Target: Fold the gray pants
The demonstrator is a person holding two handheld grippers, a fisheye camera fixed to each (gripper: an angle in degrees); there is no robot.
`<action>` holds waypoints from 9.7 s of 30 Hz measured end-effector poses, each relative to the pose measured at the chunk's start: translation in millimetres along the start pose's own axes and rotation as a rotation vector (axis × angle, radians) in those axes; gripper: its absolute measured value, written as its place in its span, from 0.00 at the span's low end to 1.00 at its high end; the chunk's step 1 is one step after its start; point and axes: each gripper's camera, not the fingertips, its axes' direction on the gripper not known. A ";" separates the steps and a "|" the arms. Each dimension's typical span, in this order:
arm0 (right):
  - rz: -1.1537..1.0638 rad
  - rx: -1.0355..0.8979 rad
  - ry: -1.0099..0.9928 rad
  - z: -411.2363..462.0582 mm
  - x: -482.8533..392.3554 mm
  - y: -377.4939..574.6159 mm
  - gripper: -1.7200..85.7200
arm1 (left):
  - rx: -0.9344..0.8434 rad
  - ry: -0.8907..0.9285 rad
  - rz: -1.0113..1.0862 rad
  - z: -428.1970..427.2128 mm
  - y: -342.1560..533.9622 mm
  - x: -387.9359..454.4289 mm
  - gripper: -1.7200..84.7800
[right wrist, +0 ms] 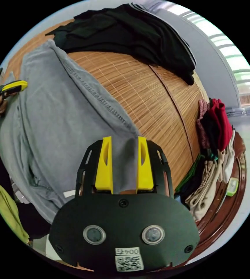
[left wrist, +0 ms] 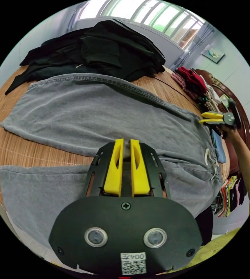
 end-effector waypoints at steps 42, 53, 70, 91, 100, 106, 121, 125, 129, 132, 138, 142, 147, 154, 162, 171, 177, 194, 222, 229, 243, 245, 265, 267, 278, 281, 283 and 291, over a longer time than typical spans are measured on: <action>0.842 0.167 -0.163 -23.8 98.4 205.1 0.15 | 0.032 -0.018 0.068 -17.1 -10.7 21.3 0.03; 0.802 0.233 -0.273 -14.7 83.5 245.9 0.07 | 0.082 -0.369 0.134 -3.3 -114.1 51.4 0.02; 0.917 0.117 -0.181 21.1 166.0 189.0 0.08 | -0.029 -0.354 0.193 43.2 -244.1 62.5 0.02; 0.756 0.111 -0.423 -170.0 -158.6 390.5 0.08 | 0.031 -0.339 -0.093 -280.7 91.0 -48.2 0.03; 0.703 -0.073 -0.322 -145.8 -188.8 363.4 0.09 | 0.208 -0.217 -0.310 -352.8 117.1 -122.1 0.03; 0.753 -0.058 -0.311 -145.9 -191.5 373.9 0.09 | 0.216 -0.243 -0.241 -360.1 62.1 -139.6 0.03; 0.812 0.003 -0.345 -178.6 -192.2 400.9 0.04 | 0.002 -0.326 -0.160 -296.7 -103.3 -148.3 0.03; 0.821 0.107 -0.448 -191.5 -196.0 424.9 0.04 | 0.130 -0.270 -0.143 -385.8 -101.6 -164.5 0.03; 0.849 0.171 -0.542 -185.9 -202.5 452.3 0.08 | 0.149 -0.237 -0.050 -438.0 -53.4 -193.8 0.04; 0.837 0.220 -0.601 -182.8 -215.1 467.6 0.10 | 0.057 -0.193 0.022 -432.9 -15.1 -199.0 0.04; 0.820 0.322 -0.661 -179.0 -233.9 489.9 0.10 | 0.105 -0.159 0.095 -411.6 15.5 -175.8 0.09; 0.791 0.332 -0.667 -174.8 -236.0 491.5 0.09 | 0.102 -0.200 0.099 -406.7 2.1 -170.1 0.11; 0.804 0.297 -0.708 -157.8 -233.4 486.9 0.09 | 0.058 -0.212 0.108 -395.0 -16.0 -167.7 0.12; 0.814 0.354 -0.591 -161.4 -241.0 470.6 0.12 | 0.046 -0.210 0.101 -387.8 -34.8 -162.5 0.11; 0.754 -0.004 -0.422 -121.4 -225.1 399.9 0.09 | 0.074 -0.201 0.069 -399.2 -43.9 -167.1 0.06; 0.469 -0.351 -0.497 -74.2 -194.8 313.1 0.09 | 0.041 -0.228 0.049 -393.9 -58.7 -166.2 0.03; 0.396 -0.389 -0.512 -56.8 -191.0 291.3 0.09 | 0.007 -0.279 0.048 -388.5 -68.4 -164.0 0.03; 0.330 -0.434 -0.532 -26.0 -187.4 254.5 0.09 | -0.061 -0.314 -0.054 -388.3 -81.9 -206.2 0.03; 0.439 -0.393 -0.504 8.3 -96.1 221.3 0.13 | -0.034 -0.153 -0.107 -394.3 7.1 -240.8 0.05; 0.313 -0.520 -0.488 11.3 -106.3 191.4 0.12 | -0.089 -0.142 -0.083 -390.5 8.5 -255.9 0.04; 0.251 -0.492 -0.465 -6.2 -123.9 193.6 0.12 | 0.050 -0.307 0.083 -431.7 -1.6 -196.2 0.08; 0.254 -0.497 -0.454 -9.8 -127.6 193.0 0.12 | 0.015 -0.275 0.170 -399.7 -29.5 -160.5 0.13; 0.432 -0.277 -0.495 -50.3 -84.0 181.3 0.13 | -0.133 -0.239 0.176 -222.1 -78.0 -119.0 0.14; 0.424 -0.293 -0.475 -51.8 -85.8 173.8 0.13 | -0.092 -0.225 0.221 -229.8 -75.6 -94.9 0.14; 0.479 -0.255 -0.454 -71.0 -58.3 139.3 0.15 | -0.173 -0.213 0.296 -156.3 -47.6 -23.6 0.13; 0.420 -0.220 -0.455 -102.3 -41.8 152.5 0.17 | -0.096 -0.164 0.298 -183.3 -47.1 -1.4 0.13; 0.404 -0.206 -0.432 -124.8 -31.1 179.1 0.17 | -0.043 -0.052 0.319 -192.6 -49.8 30.2 0.12; 0.621 -0.179 -0.547 -143.3 7.1 362.0 0.14 | -0.106 0.262 0.652 -68.9 -56.5 285.6 0.11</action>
